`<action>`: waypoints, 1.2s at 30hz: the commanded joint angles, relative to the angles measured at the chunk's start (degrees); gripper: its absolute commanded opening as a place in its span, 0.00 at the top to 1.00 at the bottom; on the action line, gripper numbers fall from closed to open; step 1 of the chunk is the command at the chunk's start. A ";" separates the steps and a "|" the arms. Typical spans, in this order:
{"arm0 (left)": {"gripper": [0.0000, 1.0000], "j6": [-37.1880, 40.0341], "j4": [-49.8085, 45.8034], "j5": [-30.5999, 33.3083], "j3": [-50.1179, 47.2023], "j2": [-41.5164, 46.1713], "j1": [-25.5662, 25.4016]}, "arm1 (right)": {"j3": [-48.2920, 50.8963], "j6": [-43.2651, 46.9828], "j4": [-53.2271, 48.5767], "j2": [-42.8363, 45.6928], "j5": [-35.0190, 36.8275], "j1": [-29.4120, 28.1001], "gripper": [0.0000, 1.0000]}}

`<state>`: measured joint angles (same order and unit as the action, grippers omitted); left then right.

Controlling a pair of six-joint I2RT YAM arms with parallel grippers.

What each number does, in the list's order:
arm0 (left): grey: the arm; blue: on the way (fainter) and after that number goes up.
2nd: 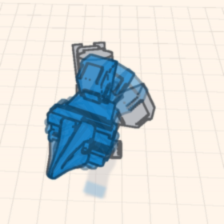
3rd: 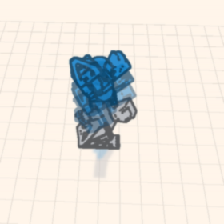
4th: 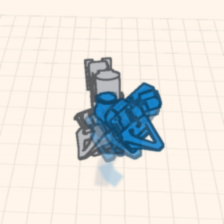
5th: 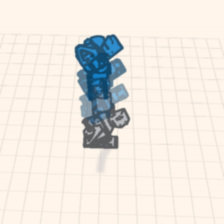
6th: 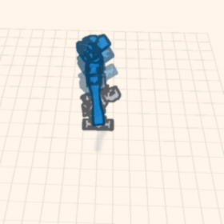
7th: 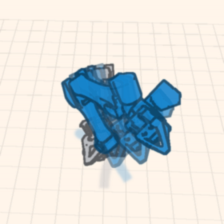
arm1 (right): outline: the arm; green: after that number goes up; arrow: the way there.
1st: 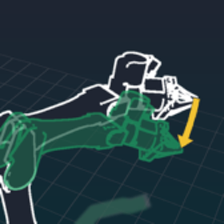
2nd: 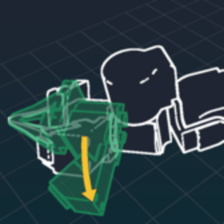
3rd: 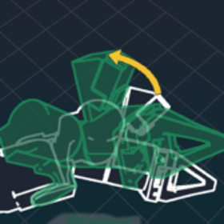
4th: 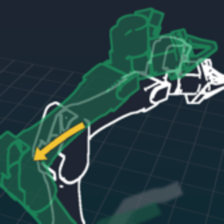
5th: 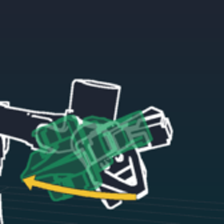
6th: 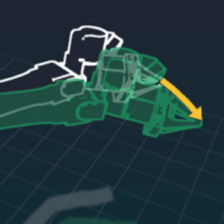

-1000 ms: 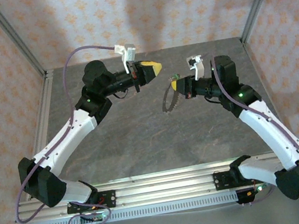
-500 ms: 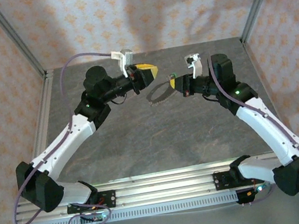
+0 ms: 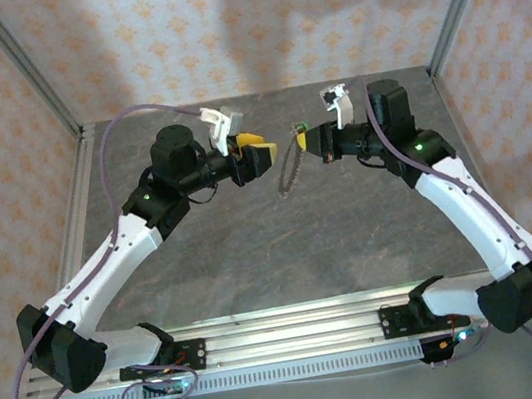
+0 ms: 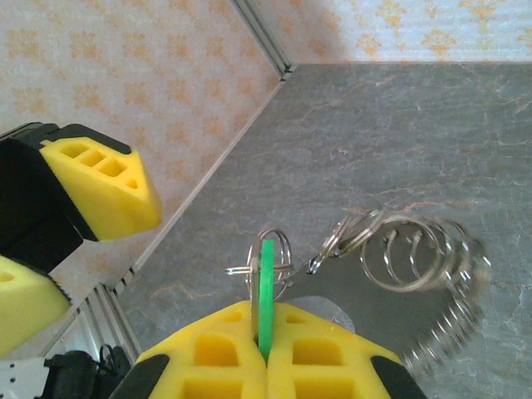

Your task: Put the keys on the keyring

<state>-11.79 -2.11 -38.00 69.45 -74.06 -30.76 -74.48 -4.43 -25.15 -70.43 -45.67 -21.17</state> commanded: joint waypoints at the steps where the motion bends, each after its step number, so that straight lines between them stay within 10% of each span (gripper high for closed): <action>1: 0.49 2.99 -1.85 2.11 -0.57 0.98 -0.36 | -3.50 4.56 -2.66 0.13 -3.28 0.38 1.00; 19: 0.52 -3.46 6.86 -15.35 3.71 -4.60 1.56 | -5.63 6.67 -4.30 0.19 -9.81 0.64 1.00; 36: 0.52 -6.78 12.58 -17.26 5.96 -8.15 1.54 | -5.96 6.81 -4.21 1.86 -10.80 0.62 1.00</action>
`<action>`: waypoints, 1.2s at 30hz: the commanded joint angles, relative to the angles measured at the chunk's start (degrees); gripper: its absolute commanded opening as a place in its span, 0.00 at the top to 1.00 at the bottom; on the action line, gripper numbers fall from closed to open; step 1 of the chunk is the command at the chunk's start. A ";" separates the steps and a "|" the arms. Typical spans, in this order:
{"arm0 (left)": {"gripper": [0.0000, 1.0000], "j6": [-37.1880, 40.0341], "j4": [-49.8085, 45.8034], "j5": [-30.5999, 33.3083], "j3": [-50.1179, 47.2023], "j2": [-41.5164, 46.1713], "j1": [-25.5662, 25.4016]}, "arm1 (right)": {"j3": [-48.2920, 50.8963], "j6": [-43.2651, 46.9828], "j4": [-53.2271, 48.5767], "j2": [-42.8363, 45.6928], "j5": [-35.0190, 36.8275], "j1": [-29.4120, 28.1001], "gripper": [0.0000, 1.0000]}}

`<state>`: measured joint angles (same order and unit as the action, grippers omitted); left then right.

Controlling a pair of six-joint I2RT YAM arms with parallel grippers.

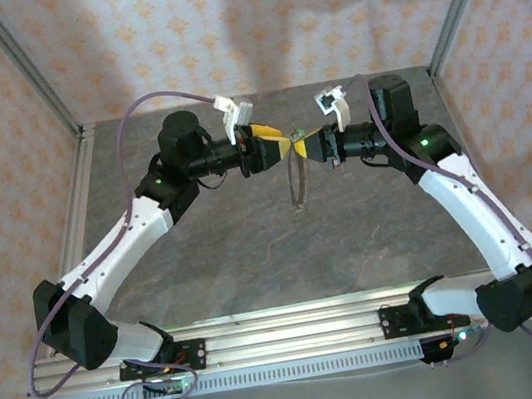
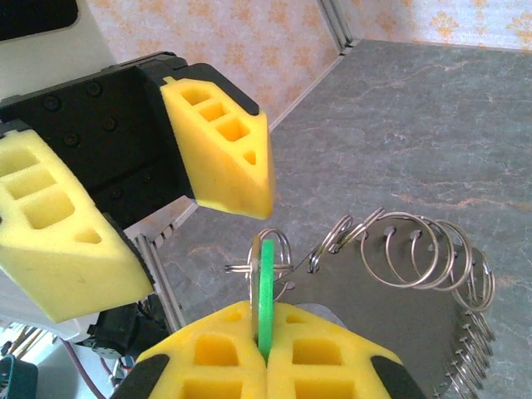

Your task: Put the keys on the keyring

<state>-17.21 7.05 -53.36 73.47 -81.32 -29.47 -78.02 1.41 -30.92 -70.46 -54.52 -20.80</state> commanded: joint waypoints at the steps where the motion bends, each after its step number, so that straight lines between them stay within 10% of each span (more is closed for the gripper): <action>1: 0.52 -1.62 3.78 -2.13 1.98 -1.03 0.28 | -2.41 1.01 1.65 1.91 -1.94 0.32 1.00; 36: 0.72 1.81 -0.66 -9.57 5.59 -3.06 -1.70 | -1.74 -0.84 3.92 2.34 1.08 0.36 1.00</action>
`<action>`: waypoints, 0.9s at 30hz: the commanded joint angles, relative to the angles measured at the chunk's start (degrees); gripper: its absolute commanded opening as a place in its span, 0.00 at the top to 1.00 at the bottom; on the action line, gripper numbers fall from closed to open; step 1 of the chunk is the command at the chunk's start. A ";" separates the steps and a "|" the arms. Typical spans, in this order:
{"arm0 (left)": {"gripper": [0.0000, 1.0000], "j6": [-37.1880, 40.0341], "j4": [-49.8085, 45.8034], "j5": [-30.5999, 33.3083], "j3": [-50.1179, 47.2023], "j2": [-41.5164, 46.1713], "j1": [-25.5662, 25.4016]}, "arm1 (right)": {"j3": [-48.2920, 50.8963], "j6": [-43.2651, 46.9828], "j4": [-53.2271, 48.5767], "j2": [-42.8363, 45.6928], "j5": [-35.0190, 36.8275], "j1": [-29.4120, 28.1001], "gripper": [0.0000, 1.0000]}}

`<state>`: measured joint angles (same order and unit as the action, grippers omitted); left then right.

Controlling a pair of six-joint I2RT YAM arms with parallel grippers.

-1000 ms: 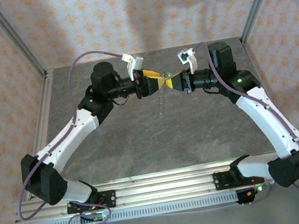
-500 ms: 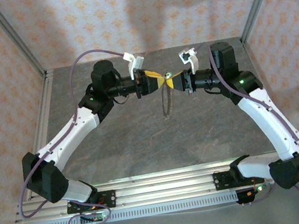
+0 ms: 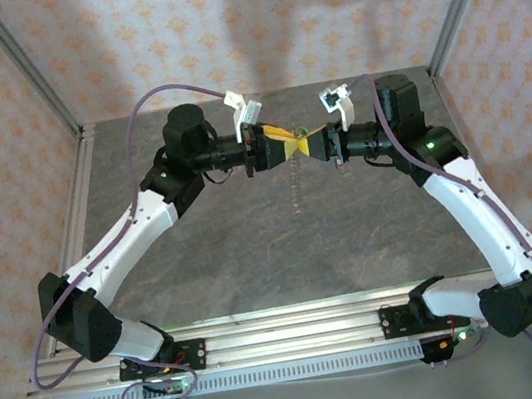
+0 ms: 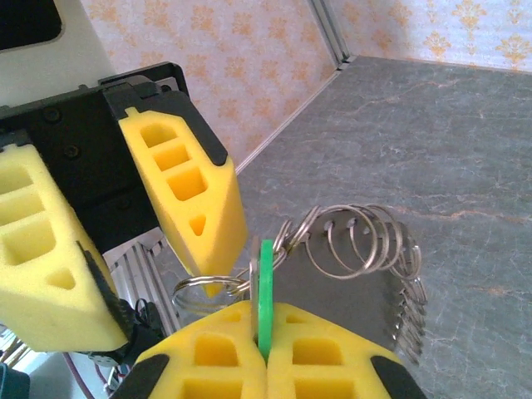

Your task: Put the keys on the keyring

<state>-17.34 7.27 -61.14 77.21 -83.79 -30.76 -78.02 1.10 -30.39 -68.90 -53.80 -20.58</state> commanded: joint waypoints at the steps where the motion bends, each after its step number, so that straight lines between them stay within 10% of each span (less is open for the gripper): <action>1: 0.74 2.24 -1.30 -1.63 1.80 -0.59 -0.44 | -1.75 -0.52 3.41 0.81 0.45 0.19 1.00; 15: 0.62 6.10 -6.41 4.50 1.85 -0.23 -0.41 | -1.67 -0.30 2.97 0.79 0.63 0.12 1.00; 27: 1.00 5.24 -3.86 10.40 1.12 -0.13 -0.44 | -1.46 -0.35 2.63 2.55 0.85 0.18 1.00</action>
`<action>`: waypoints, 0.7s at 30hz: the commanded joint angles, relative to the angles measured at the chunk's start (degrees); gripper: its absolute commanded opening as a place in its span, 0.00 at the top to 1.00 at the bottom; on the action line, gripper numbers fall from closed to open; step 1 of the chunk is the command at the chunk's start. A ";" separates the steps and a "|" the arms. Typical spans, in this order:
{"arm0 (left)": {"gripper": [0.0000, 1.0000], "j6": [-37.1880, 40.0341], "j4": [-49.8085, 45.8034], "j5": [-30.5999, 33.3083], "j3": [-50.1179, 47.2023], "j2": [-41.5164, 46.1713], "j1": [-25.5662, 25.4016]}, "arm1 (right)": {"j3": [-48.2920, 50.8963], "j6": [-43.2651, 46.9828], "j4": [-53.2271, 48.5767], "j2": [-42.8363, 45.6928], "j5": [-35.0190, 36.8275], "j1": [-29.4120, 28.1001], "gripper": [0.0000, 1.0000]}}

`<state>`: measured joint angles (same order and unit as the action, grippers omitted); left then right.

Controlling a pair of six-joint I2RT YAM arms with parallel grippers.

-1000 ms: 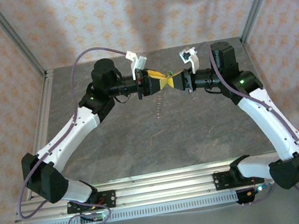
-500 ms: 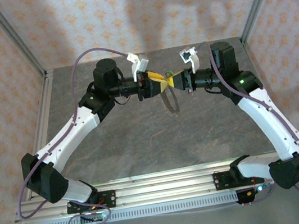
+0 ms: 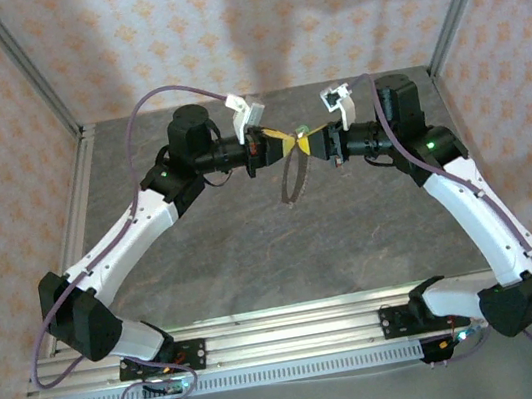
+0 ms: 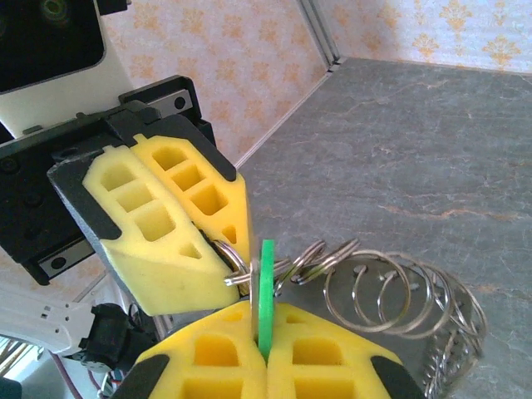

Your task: Put the keys on the keyring

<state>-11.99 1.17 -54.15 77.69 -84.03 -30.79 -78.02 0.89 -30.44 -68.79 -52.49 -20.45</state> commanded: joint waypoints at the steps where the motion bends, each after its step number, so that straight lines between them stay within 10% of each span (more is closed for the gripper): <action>1: 1.00 -0.58 3.40 4.58 -0.15 0.60 -0.26 | -1.31 -0.03 2.58 2.74 0.02 0.10 1.00; 21: 1.00 -18.31 28.62 9.15 -5.73 1.80 2.61 | 7.33 -6.41 11.29 3.48 -0.42 -2.47 1.00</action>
<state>-28.29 22.57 -49.19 71.07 -82.76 -30.00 -71.70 -3.90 -21.54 -65.56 -53.23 -21.54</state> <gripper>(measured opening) 0.045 0.047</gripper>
